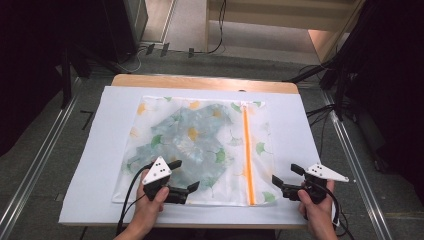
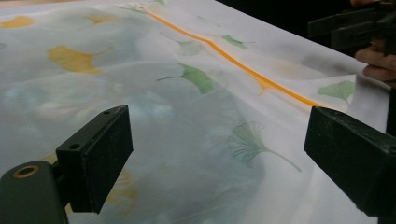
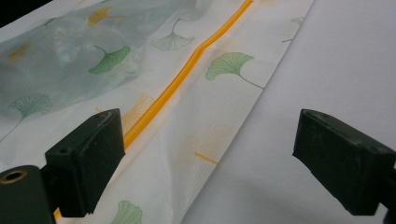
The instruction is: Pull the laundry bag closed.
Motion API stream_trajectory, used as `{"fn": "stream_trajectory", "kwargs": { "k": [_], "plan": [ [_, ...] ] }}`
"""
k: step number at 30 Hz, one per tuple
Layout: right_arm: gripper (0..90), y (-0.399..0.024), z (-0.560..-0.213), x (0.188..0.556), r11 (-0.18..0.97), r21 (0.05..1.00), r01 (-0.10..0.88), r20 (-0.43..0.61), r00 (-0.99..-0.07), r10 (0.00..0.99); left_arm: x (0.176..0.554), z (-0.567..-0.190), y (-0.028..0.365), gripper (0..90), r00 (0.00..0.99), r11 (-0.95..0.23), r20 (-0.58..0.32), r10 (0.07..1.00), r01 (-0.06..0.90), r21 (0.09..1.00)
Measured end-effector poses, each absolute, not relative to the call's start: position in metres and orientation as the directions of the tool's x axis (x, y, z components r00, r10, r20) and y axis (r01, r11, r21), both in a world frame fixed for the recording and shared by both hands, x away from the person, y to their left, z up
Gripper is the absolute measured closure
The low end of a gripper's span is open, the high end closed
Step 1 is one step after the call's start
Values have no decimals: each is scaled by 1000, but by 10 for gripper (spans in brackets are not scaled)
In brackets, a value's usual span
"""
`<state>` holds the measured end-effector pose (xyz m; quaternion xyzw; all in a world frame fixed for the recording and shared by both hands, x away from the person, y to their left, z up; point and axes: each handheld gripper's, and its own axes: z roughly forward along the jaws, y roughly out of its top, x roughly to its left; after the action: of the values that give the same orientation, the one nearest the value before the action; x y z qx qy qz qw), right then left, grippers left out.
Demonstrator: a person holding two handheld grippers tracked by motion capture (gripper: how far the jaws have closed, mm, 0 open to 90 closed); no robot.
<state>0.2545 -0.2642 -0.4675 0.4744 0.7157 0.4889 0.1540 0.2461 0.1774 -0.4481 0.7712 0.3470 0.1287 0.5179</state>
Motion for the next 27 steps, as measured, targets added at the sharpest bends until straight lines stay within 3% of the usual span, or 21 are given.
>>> {"fn": "stream_trajectory", "kwargs": {
  "k": [14,27],
  "plan": [
    [91,-285,-466,240,58,854,516,239,-490,839,247,-437,254,83,642,-136,-179,746,410,902],
    [92,-300,-463,234,55,863,503,222,-475,852,243,-441,308,85,578,-125,-160,800,422,898]
  ]
}}
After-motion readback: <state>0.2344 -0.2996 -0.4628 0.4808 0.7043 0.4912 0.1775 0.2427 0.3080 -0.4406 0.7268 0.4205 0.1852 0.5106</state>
